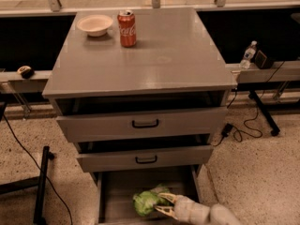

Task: Pick green rice chip bag from bottom drawer and place on counter

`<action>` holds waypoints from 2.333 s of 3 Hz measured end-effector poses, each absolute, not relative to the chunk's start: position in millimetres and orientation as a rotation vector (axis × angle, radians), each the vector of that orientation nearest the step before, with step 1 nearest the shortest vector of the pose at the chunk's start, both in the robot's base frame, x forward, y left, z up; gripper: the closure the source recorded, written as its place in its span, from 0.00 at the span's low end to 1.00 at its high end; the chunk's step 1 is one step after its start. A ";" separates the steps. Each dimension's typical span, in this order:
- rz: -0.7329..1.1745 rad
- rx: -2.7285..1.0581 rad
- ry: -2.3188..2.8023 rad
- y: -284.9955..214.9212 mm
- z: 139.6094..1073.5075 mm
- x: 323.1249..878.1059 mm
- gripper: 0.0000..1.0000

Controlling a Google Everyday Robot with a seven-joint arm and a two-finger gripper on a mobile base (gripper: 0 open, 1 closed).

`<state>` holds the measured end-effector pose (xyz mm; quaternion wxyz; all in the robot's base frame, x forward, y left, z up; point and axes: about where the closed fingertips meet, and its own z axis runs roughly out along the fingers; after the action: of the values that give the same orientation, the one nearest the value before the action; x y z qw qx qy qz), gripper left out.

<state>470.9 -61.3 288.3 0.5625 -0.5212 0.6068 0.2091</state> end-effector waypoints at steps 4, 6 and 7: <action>0.235 -1.443 0.966 -135.7 472.2 419.7 1.00; 0.024 -1.572 0.590 -121.9 672.2 418.5 1.00; -0.006 -1.591 0.561 -120.2 759.8 440.2 1.00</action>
Offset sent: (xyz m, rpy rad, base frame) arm -0.0396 -0.0544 0.0406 0.0066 -0.0956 0.0136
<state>440.2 -120.2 759.8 0.6650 -0.7043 0.2484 -0.0025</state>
